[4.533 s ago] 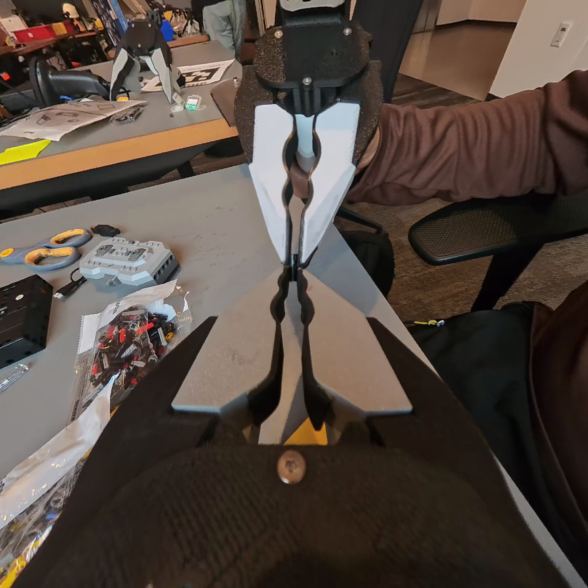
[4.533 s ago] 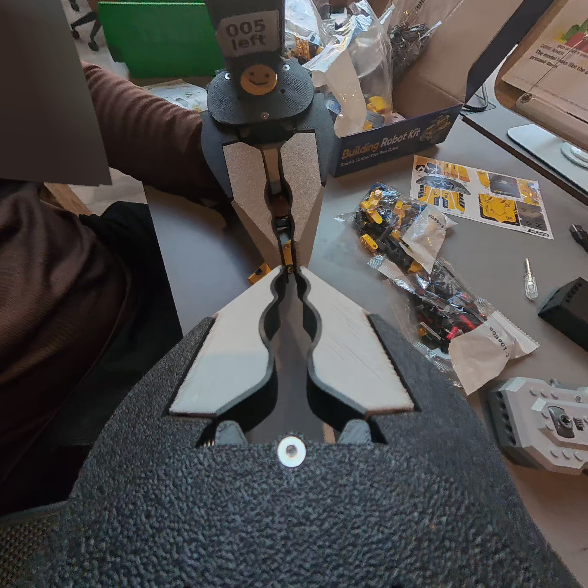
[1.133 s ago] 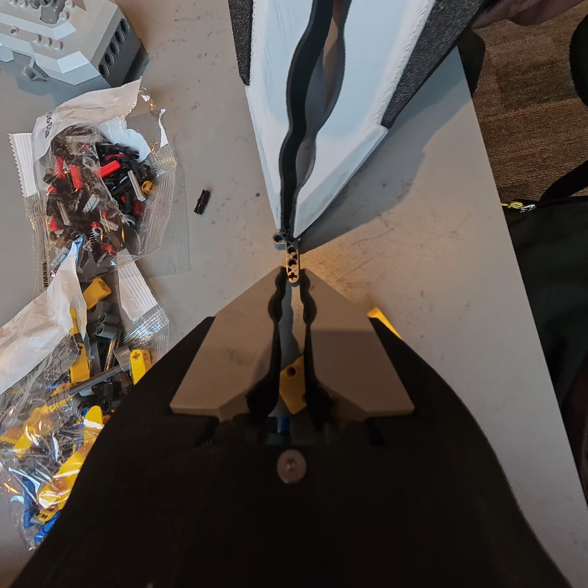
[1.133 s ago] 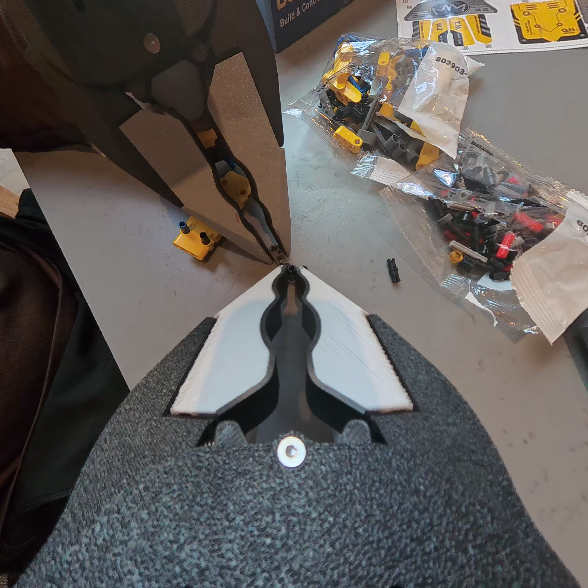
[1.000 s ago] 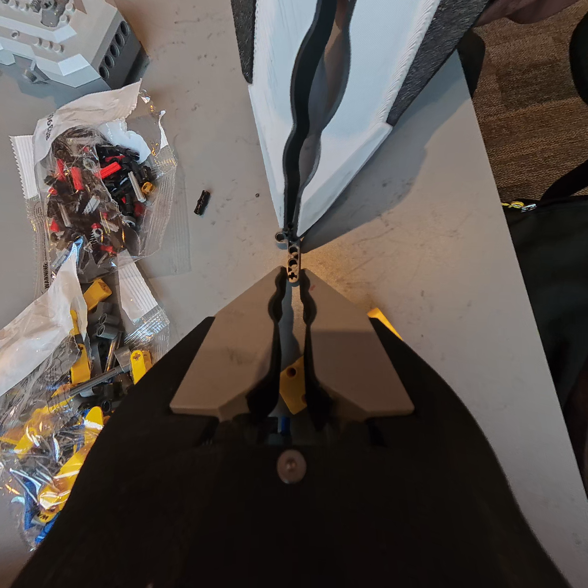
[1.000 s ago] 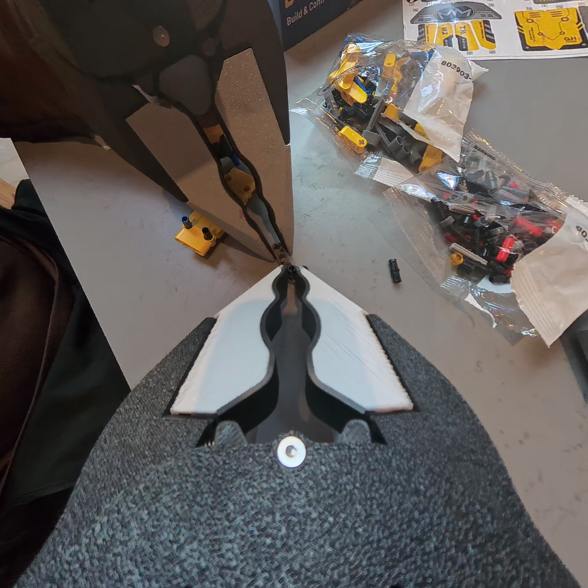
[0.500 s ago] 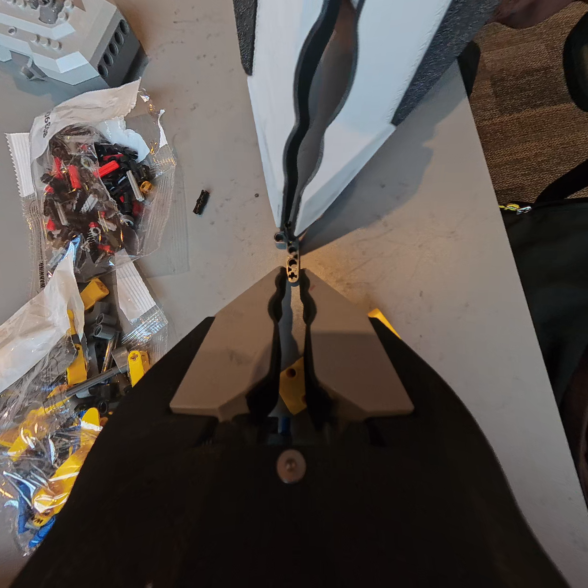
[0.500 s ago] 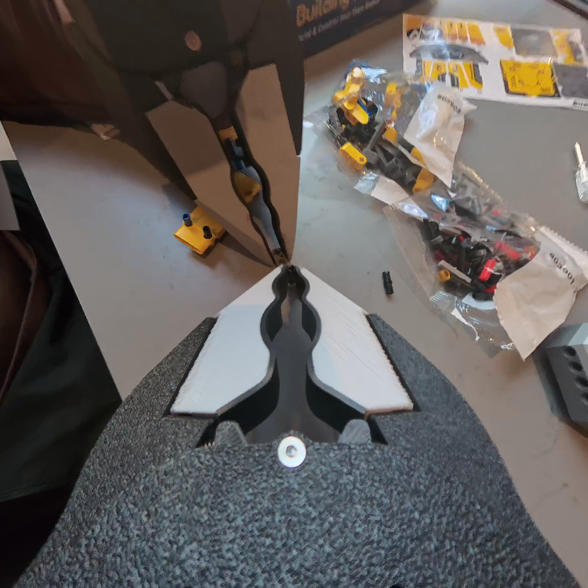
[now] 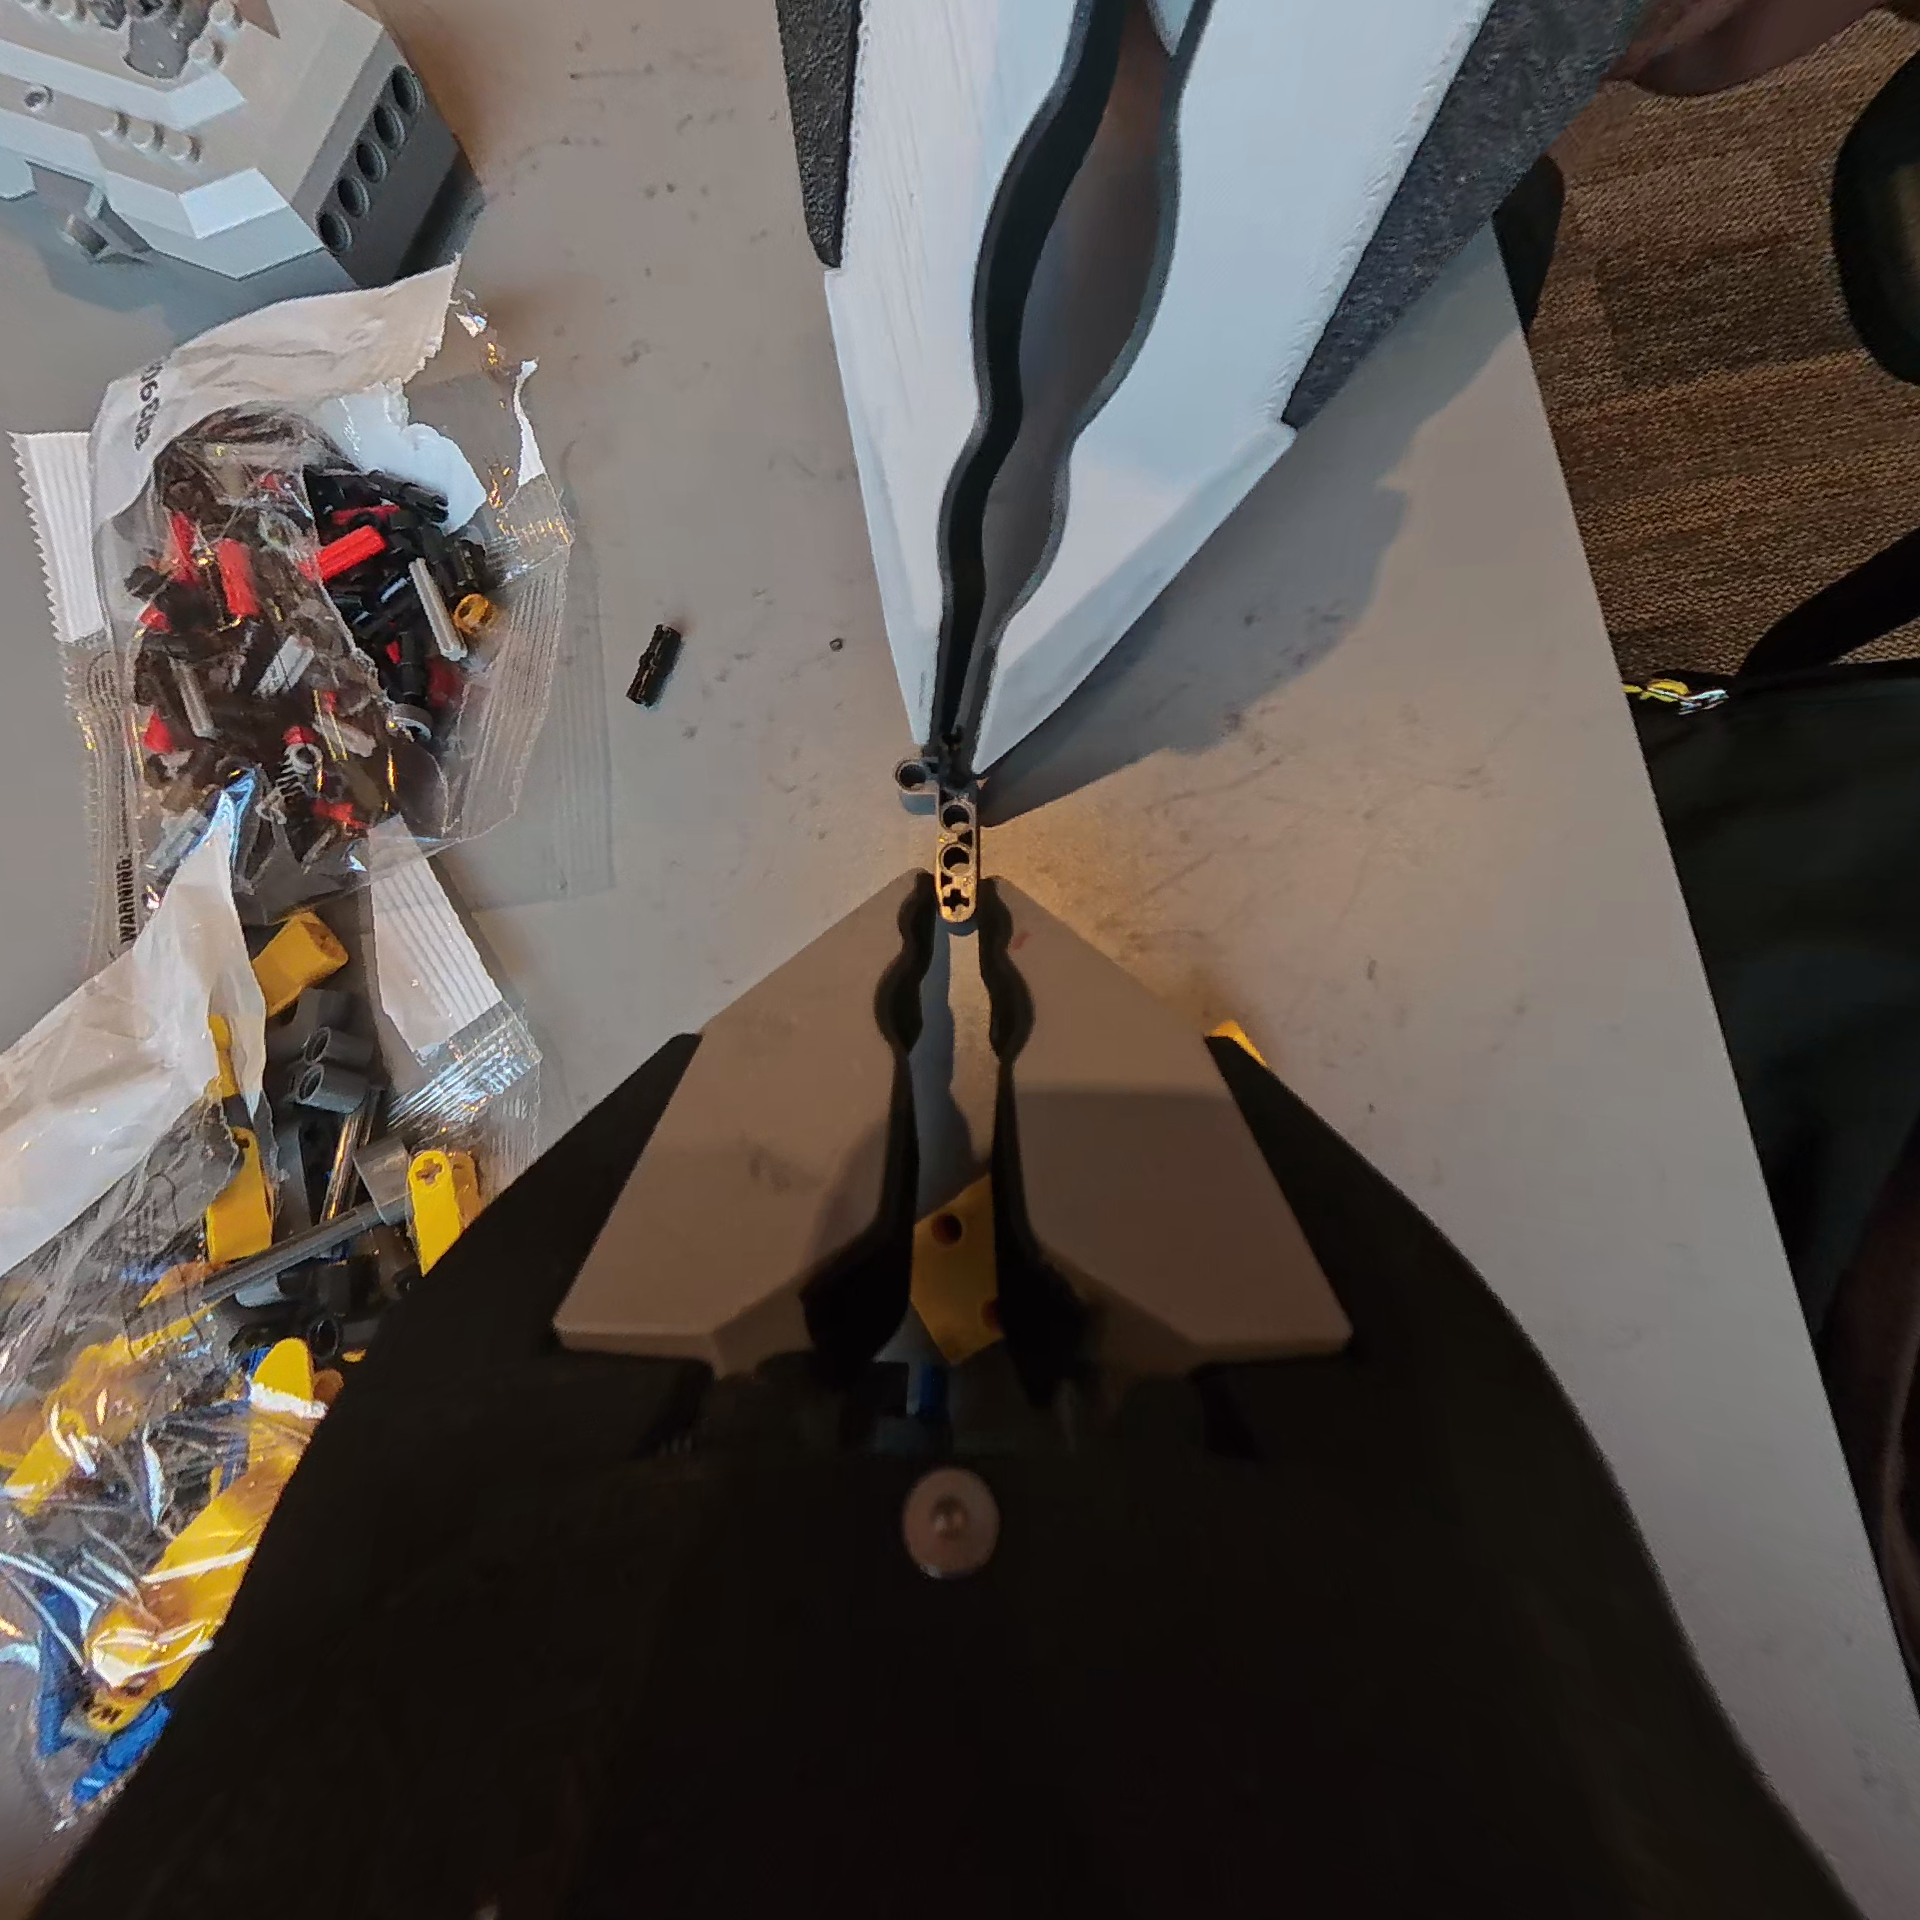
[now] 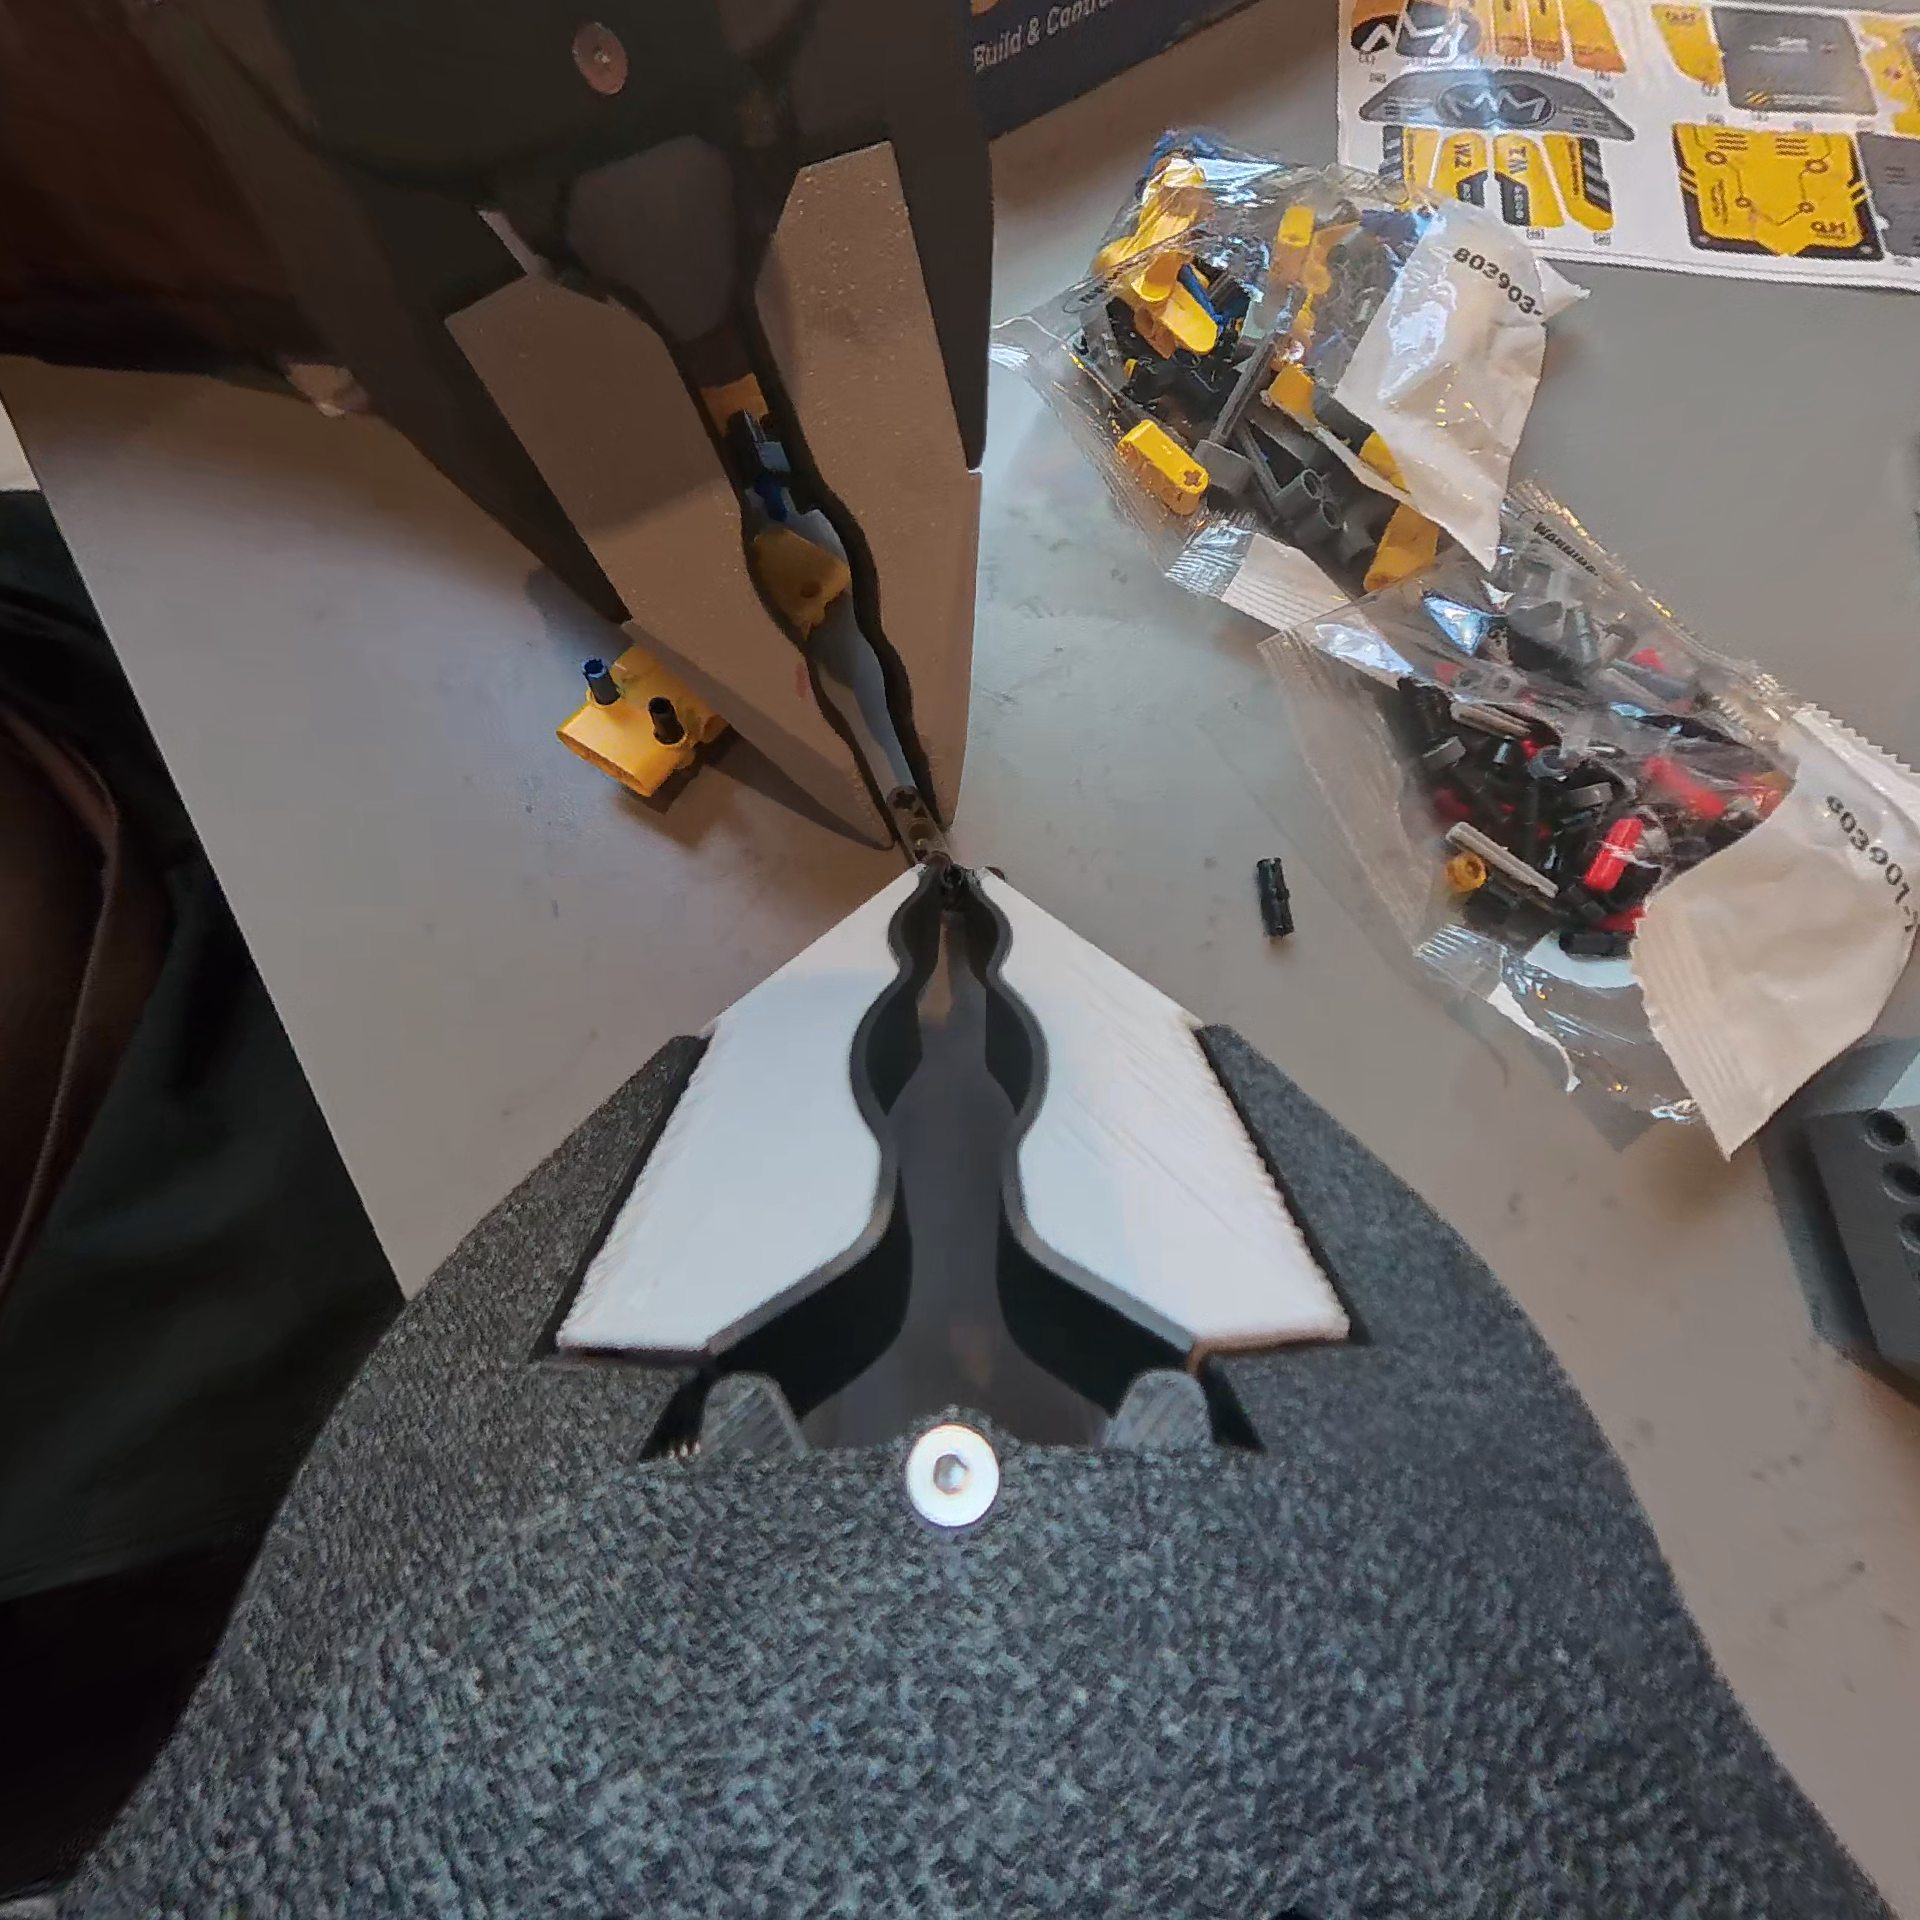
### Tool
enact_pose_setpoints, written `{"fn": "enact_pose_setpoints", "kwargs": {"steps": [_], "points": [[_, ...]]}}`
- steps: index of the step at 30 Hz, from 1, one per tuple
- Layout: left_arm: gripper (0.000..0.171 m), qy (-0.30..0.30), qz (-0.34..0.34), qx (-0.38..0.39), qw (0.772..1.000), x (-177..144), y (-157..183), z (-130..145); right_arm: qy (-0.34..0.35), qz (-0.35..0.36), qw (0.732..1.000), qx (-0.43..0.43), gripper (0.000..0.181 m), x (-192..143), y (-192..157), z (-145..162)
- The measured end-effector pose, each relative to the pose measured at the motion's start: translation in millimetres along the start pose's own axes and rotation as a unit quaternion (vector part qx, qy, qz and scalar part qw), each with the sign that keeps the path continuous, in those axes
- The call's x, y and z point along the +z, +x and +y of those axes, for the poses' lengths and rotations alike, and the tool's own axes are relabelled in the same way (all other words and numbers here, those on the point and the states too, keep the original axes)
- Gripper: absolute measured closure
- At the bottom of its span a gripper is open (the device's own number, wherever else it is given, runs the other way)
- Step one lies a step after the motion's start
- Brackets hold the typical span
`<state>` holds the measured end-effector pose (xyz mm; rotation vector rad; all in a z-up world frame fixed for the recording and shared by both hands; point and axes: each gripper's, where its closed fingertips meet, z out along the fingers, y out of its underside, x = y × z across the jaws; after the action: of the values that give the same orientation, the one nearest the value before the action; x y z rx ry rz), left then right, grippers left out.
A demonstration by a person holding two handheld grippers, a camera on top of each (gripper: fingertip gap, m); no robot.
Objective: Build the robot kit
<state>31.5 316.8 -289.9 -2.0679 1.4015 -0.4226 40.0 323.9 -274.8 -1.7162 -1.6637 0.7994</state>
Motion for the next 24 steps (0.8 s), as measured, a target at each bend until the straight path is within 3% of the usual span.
{"fn": "enact_pose_setpoints", "kwargs": {"steps": [9,18,24], "points": [[0.166,0.001,0.001,-0.002,1.000,0.0,0.2,0.0,-0.049,0.020,0.994,-0.097,0.177,0.2,-1.3,1.3],[0.166,0.001,0.000,-0.003,1.000,-0.1,0.2,-0.1,-0.059,0.029,0.993,-0.103,0.177,-1.4,-1.5,3.1],[0.166,0.000,-0.001,-0.006,1.000,0.1,-0.7,0.0,-0.104,-0.008,0.994,-0.038,0.177,0.1,1.9,1.9]]}}
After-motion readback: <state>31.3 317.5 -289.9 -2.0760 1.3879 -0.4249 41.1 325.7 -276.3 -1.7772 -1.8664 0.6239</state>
